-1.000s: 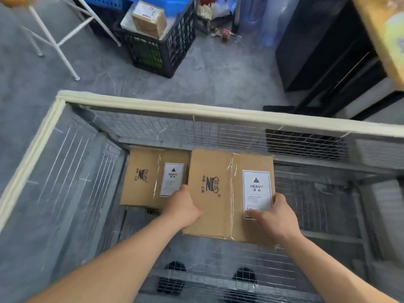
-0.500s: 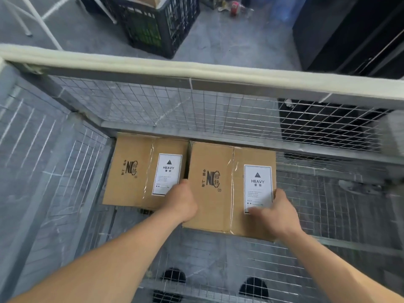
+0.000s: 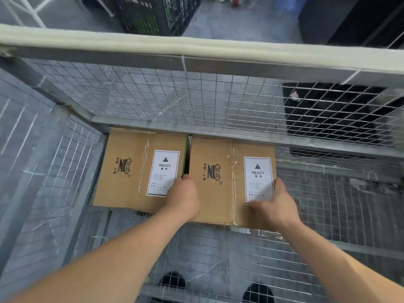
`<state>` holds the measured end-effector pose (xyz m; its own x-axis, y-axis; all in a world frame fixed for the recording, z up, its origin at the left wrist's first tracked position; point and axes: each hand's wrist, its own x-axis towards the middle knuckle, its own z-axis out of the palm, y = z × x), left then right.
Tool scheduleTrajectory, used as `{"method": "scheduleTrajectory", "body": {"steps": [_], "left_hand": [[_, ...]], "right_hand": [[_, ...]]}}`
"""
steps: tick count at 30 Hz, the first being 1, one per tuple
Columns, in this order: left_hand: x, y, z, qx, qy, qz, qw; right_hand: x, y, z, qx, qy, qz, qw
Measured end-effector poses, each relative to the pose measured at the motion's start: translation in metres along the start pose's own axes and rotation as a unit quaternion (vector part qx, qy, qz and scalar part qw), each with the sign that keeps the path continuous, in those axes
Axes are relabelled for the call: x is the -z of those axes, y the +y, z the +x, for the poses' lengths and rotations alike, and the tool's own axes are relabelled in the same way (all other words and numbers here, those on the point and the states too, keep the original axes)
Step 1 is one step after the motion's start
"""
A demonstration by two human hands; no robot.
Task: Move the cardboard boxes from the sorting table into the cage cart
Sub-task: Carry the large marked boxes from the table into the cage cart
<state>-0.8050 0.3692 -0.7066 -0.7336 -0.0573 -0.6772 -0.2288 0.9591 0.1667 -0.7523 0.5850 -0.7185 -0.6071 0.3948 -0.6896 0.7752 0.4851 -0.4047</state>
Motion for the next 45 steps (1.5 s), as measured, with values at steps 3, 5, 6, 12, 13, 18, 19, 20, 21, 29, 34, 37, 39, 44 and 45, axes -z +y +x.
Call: {"method": "scheduleTrajectory", "body": {"steps": [3,5,6,12,13,18,19,20,21,29,34,37,39,44,45], "left_hand": [[-0.003,0.004,-0.002,-0.004,-0.007,0.004,1.000],[-0.003,0.004,-0.005,-0.006,-0.010,0.000,1.000],[-0.003,0.004,-0.006,-0.006,-0.012,-0.002,1.000],[0.013,0.010,-0.022,-0.050,-0.001,-0.011,0.999],[0.018,0.013,-0.027,-0.061,0.001,-0.008,0.998],[0.058,0.027,-0.065,-0.118,0.003,0.037,0.992],[0.068,0.030,-0.075,-0.132,0.003,0.052,0.990],[0.079,0.033,-0.086,-0.145,0.003,0.067,0.987],[0.091,0.036,-0.098,-0.159,0.004,0.081,0.984],[0.203,0.072,-0.207,-0.284,0.054,0.140,0.947],[0.272,0.101,-0.289,-0.366,0.088,0.153,0.914],[0.296,0.126,-0.341,-0.418,0.113,0.155,0.888],[0.304,0.139,-0.372,-0.444,0.119,0.157,0.874],[0.308,0.172,-0.468,-0.525,0.127,0.167,0.825],[0.305,0.175,-0.487,-0.543,0.130,0.165,0.813]], "right_hand": [[-0.001,0.000,0.004,0.005,0.001,0.002,1.000],[-0.001,0.000,0.003,0.005,-0.004,-0.002,1.000],[-0.001,-0.001,0.002,0.006,-0.012,-0.004,1.000],[0.010,-0.014,-0.020,0.027,-0.029,-0.028,0.999],[0.013,-0.017,-0.025,0.032,-0.021,-0.031,0.999],[0.046,-0.037,-0.066,0.063,0.000,-0.035,0.997],[0.055,-0.041,-0.077,0.067,0.002,-0.045,0.997],[0.065,-0.046,-0.089,0.070,0.004,-0.055,0.996],[0.075,-0.051,-0.101,0.073,0.008,-0.066,0.995],[0.167,-0.088,-0.227,0.093,0.103,-0.095,0.986],[0.230,-0.100,-0.329,0.084,0.186,-0.071,0.976],[0.268,-0.097,-0.392,0.070,0.243,-0.066,0.965],[0.286,-0.090,-0.428,0.057,0.272,-0.079,0.957],[0.326,-0.054,-0.529,0.000,0.339,-0.072,0.938],[0.330,-0.044,-0.548,-0.011,0.351,-0.066,0.934]]}}
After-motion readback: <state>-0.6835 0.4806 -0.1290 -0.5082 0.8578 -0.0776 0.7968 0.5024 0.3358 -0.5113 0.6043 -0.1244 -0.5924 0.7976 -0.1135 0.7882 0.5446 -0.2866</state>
